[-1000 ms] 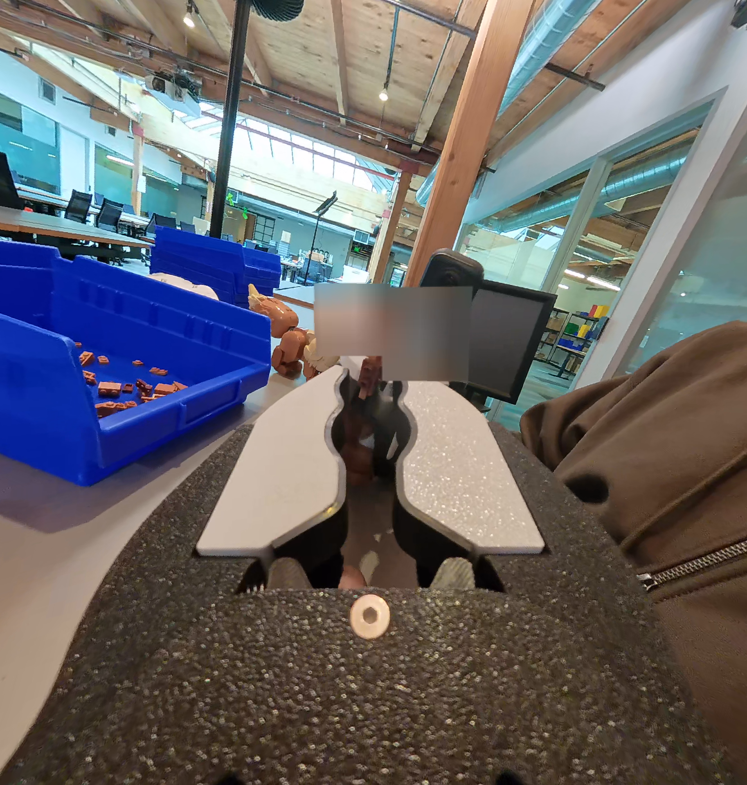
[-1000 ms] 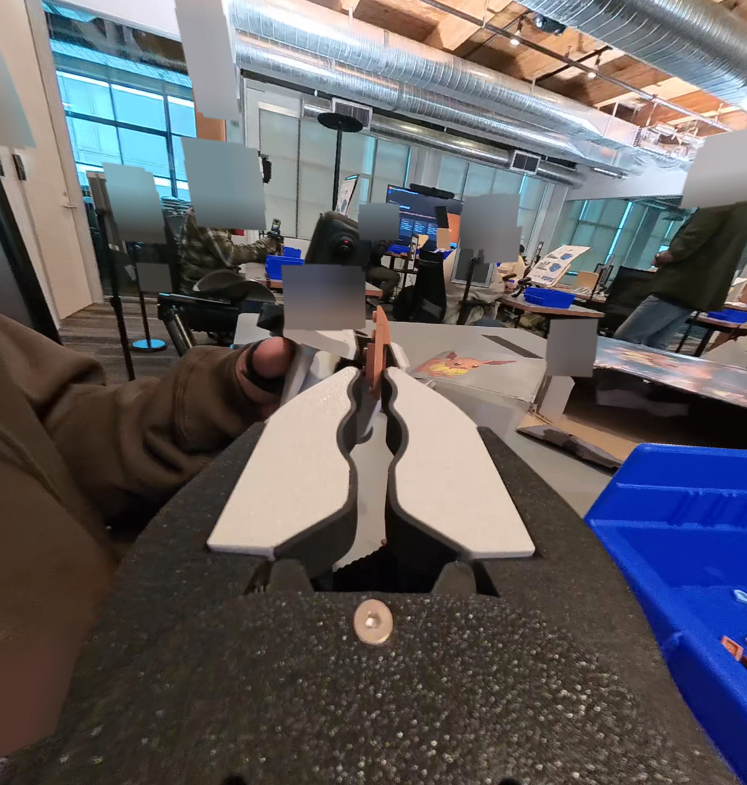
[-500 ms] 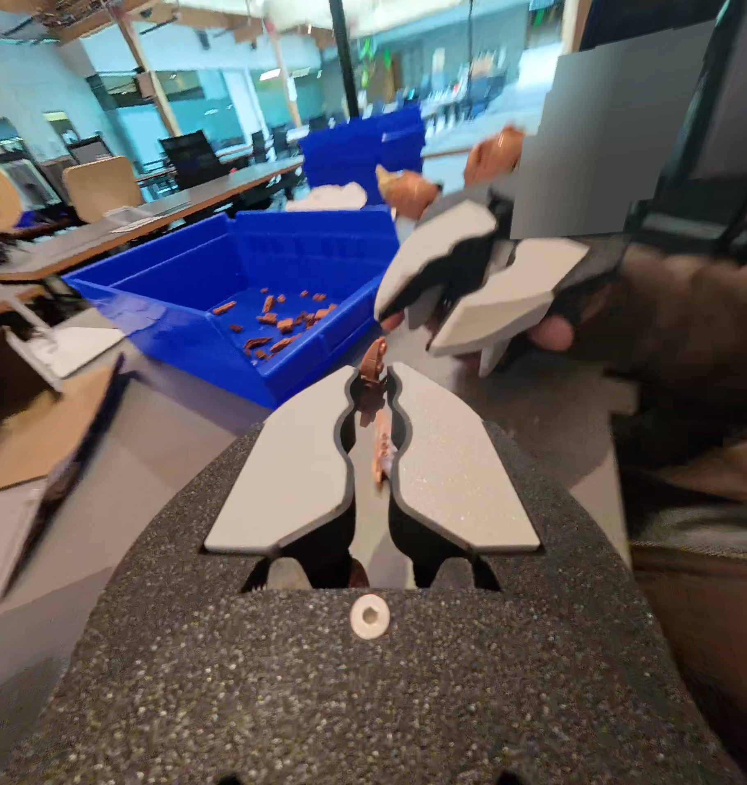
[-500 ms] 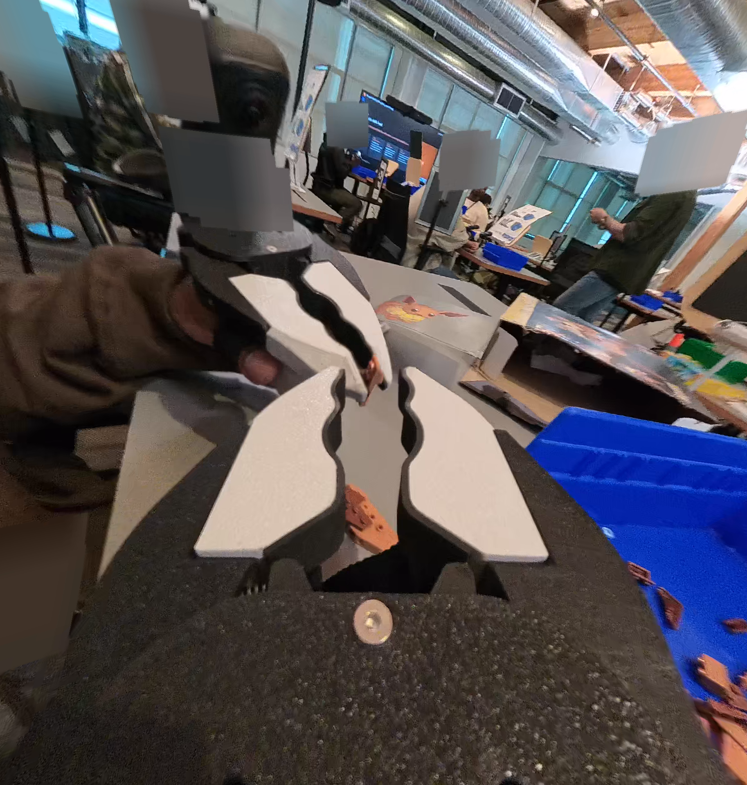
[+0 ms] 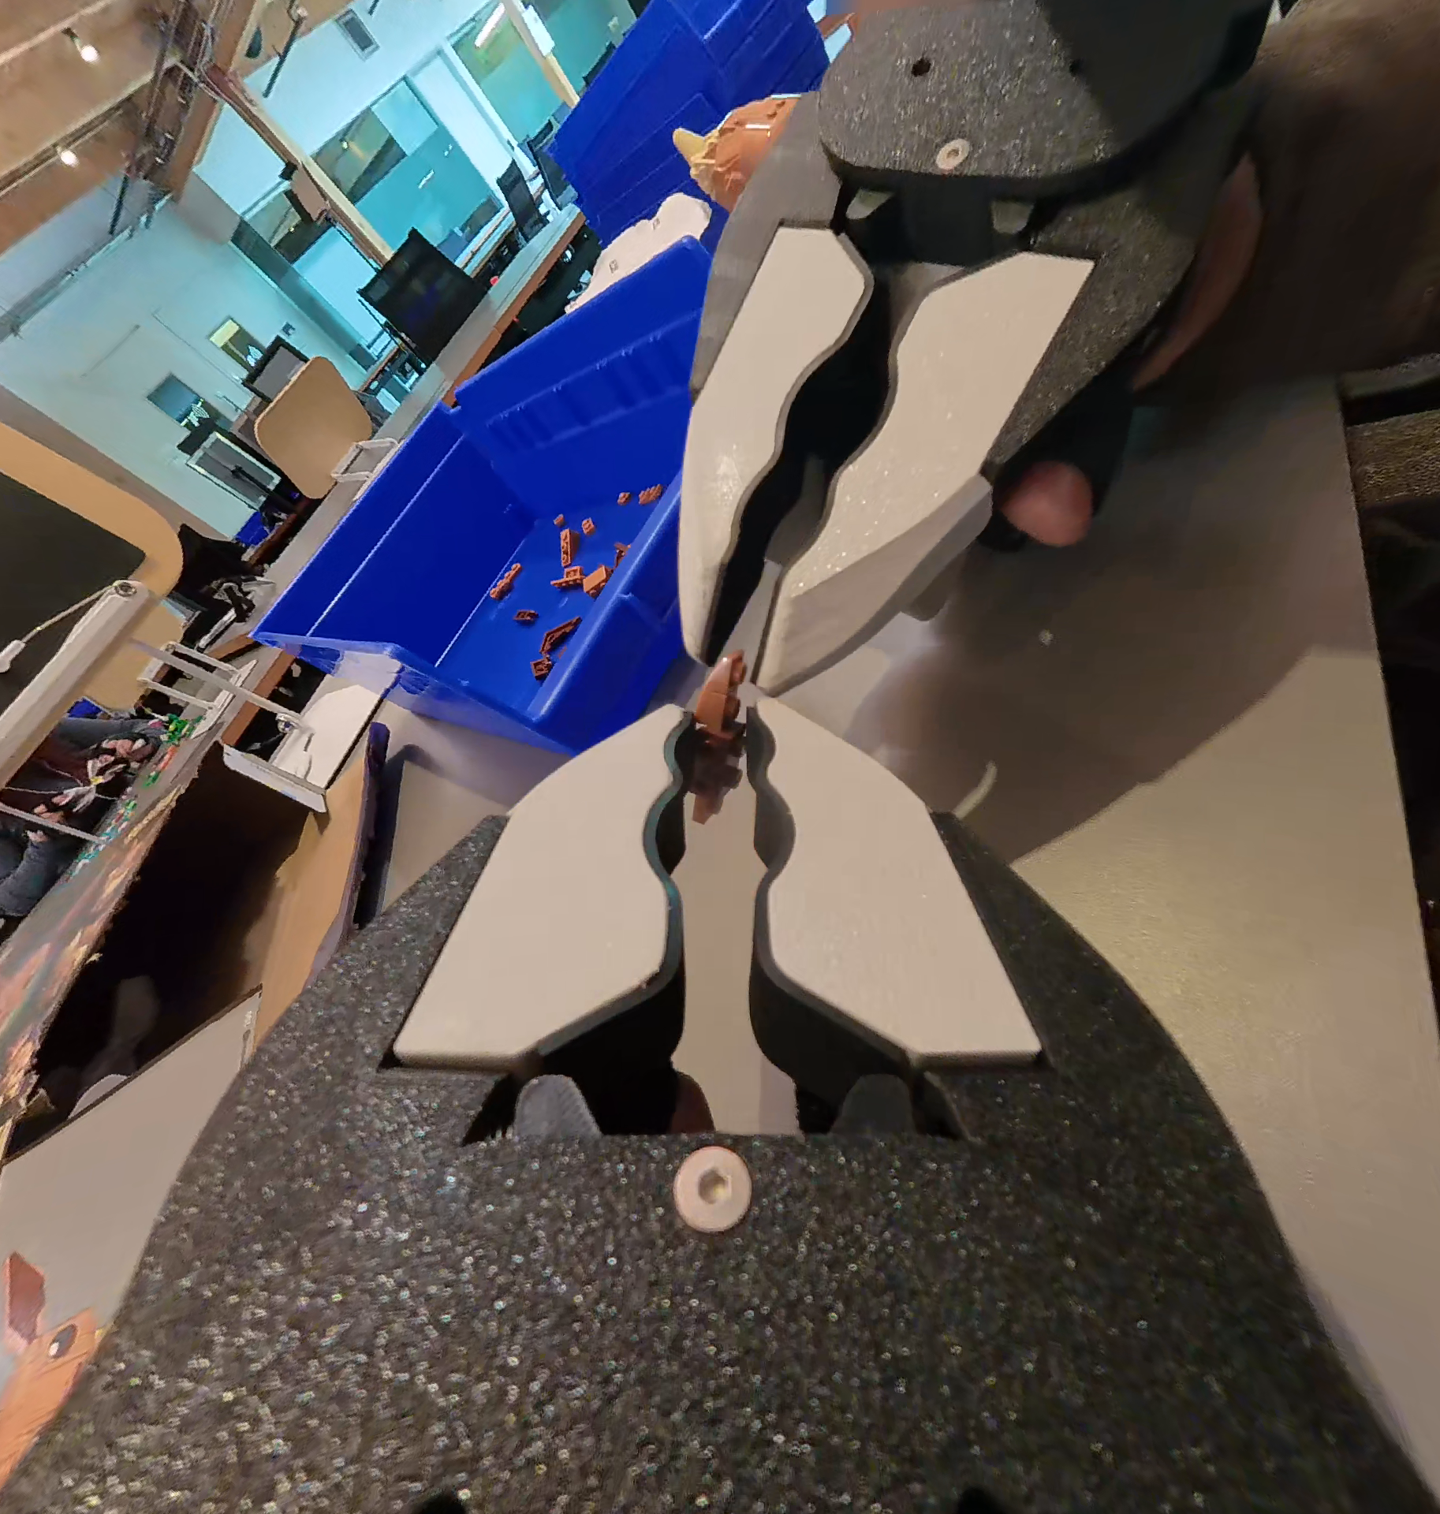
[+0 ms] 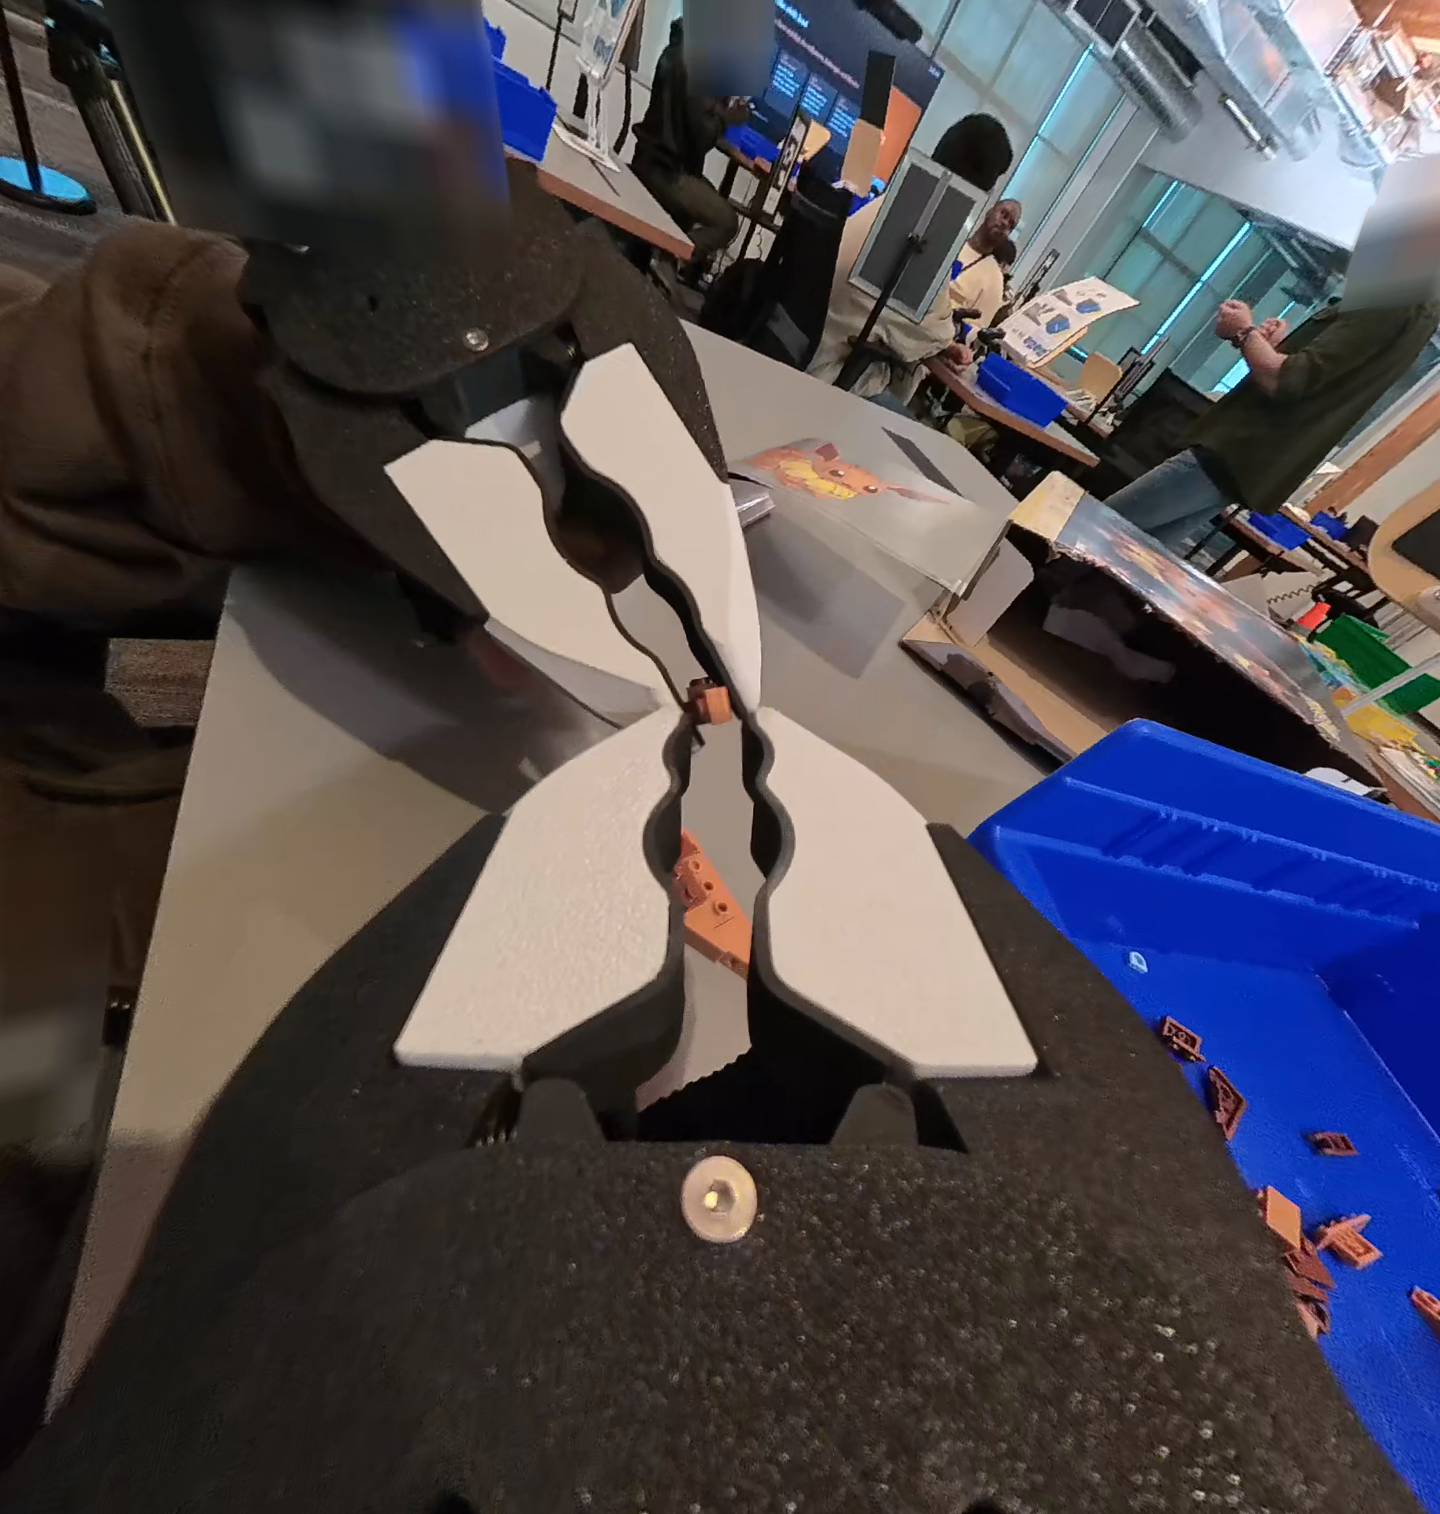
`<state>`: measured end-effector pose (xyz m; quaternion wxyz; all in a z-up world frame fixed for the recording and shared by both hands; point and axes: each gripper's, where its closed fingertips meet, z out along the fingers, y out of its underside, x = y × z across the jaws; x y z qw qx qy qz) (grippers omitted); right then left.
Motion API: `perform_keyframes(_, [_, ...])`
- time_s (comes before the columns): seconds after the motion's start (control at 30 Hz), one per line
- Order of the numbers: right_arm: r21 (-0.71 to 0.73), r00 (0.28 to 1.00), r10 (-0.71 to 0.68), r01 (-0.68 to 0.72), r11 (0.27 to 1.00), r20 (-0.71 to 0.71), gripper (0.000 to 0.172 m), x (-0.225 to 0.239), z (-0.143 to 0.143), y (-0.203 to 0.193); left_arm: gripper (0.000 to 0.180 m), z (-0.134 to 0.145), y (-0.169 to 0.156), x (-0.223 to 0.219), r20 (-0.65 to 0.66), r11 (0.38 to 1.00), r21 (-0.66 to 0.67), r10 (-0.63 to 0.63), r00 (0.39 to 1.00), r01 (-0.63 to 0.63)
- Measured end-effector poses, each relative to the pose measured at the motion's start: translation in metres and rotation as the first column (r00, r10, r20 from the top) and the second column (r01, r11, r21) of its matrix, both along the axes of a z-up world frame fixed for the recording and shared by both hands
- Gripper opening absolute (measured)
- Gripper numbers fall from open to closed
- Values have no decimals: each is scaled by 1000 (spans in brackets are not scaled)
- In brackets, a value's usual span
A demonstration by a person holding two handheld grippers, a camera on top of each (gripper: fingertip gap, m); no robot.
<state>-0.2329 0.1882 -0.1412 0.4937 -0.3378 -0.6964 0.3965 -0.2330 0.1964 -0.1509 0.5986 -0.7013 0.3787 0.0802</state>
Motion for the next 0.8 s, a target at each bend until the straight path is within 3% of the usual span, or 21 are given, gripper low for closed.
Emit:
perform_keyframes(0.33, [45, 1000, -5, 5, 999, 7, 5, -1, -3, -1, 12, -5, 1, 1, -35, 1000, -13, 0, 999, -1])
perform_keyframes(0.57, [25, 995, 9, -7, 1000, -98, 5, 5, 16, -1, 20, 2, -1, 2, 87, 1000, -11, -25, 996, 27])
perform_keyframes(0.8, [6, 980, 90, -90, 996, -179, 5, 13, 30, -14, 22, 17, -11, 14, 248, 990, 3, -137, 959, 140])
